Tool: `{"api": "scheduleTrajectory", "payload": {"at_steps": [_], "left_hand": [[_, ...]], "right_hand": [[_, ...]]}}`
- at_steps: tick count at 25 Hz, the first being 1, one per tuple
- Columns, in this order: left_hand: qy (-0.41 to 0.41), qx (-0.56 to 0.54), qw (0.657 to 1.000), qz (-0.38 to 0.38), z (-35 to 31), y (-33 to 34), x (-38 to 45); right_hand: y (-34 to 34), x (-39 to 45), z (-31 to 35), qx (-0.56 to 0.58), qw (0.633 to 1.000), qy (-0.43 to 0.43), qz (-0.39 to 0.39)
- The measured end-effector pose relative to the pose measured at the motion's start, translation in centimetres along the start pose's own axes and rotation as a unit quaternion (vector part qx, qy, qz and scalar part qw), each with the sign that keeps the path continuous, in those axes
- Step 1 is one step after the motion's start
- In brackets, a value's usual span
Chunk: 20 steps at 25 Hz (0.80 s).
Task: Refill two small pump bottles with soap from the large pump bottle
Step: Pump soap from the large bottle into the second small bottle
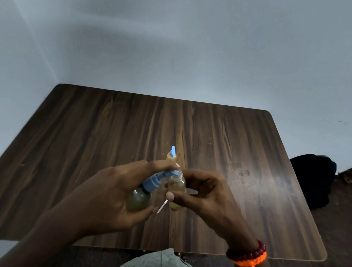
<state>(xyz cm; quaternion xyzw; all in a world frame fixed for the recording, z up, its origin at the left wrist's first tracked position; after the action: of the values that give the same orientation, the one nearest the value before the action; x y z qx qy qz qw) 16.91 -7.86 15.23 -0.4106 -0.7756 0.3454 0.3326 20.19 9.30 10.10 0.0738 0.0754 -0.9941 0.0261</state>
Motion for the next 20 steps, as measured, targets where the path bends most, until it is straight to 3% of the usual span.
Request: {"api": "scheduleTrajectory", "payload": {"at_steps": [20], "left_hand": [[-0.003,0.026,1.000,-0.017,-0.78,0.02,-0.05]], "right_hand": [[0.60,-0.79,-0.58,0.008,1.000,0.003,0.014]]}}
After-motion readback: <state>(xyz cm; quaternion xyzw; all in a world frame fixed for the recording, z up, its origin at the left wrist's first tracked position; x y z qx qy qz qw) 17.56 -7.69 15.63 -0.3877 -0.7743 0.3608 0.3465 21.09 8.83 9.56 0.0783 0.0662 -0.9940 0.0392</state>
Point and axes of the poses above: each hand's wrist, its own x-axis towards the middle knuckle, its own y-axis out of the palm, z = x × y, the point moved 8 cm from there along x, towards the middle knuckle, and after that the axes turned 10 degrees about y, right-handed, at the moved point
